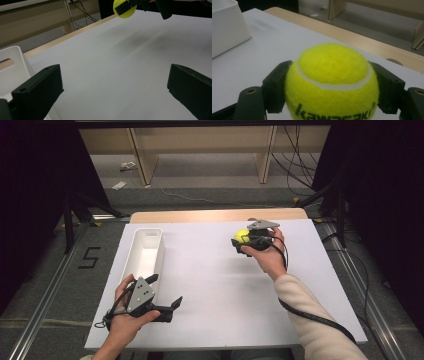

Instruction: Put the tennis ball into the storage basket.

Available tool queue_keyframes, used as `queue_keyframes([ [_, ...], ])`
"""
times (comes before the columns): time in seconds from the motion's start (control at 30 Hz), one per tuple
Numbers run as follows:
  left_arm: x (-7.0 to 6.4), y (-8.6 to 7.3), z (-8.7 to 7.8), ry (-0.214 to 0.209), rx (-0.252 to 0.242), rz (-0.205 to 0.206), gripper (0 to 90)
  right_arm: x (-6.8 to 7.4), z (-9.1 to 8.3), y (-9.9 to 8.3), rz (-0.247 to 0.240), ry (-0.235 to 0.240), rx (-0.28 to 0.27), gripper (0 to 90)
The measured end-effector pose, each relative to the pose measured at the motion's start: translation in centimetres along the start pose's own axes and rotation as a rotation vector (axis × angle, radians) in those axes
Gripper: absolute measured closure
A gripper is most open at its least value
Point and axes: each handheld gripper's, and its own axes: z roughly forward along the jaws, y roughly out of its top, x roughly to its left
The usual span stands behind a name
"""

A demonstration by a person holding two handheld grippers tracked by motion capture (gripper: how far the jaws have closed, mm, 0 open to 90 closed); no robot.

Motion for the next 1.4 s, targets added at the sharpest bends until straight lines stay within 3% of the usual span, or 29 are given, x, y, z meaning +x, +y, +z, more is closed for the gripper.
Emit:
queue_keyframes([
  [1.4,0.0,0.0,0.0,-0.003,-0.003,0.0,0.0,4.0,0.1,1.1,-0.051,0.09,-0.015,26.2],
])
